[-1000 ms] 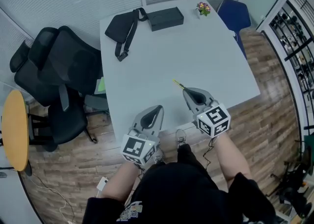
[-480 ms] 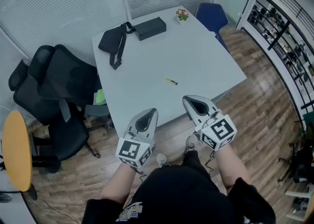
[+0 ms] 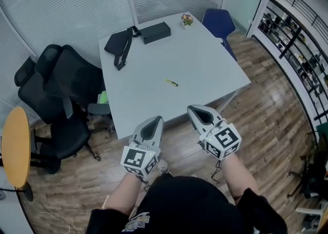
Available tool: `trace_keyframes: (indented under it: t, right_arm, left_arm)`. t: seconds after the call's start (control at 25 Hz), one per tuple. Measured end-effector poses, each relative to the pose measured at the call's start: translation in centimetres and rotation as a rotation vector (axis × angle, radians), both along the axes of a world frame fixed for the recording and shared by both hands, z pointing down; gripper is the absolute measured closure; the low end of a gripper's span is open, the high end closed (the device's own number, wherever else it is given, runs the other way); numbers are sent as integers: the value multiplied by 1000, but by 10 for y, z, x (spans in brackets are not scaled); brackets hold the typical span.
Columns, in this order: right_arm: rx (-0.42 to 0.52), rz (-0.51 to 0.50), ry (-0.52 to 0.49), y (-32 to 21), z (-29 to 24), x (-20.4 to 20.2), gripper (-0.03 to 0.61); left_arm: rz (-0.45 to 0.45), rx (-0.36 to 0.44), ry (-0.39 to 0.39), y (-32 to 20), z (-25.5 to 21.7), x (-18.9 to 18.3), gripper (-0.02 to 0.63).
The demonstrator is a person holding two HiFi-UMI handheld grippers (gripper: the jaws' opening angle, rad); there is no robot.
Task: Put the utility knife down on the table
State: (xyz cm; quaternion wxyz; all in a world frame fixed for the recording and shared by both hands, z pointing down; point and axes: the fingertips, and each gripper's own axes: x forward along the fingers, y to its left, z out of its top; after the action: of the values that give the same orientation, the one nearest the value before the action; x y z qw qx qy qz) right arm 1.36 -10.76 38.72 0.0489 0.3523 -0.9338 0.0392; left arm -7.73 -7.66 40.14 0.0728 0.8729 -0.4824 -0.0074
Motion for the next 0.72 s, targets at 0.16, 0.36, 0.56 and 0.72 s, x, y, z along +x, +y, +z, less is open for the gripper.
trace_keyframes:
  t: [0.16,0.36,0.56,0.72]
  right_arm:
    - [-9,-61,-16,27,0,25,575]
    - [-19,-128,-39,59,4,50,575]
    - [-30,-165,-48,85,14,58,575]
    - [-41,-158,-41,96,19,62,575]
  left_arm:
    - [-62,-6,-4,30,-2,28,609]
    - [-132,-20,-11,70,-2,57,609]
    - [-177,-37,-11,103,8,68,609]
    - [-187,-39,-5,113,12,69,609]
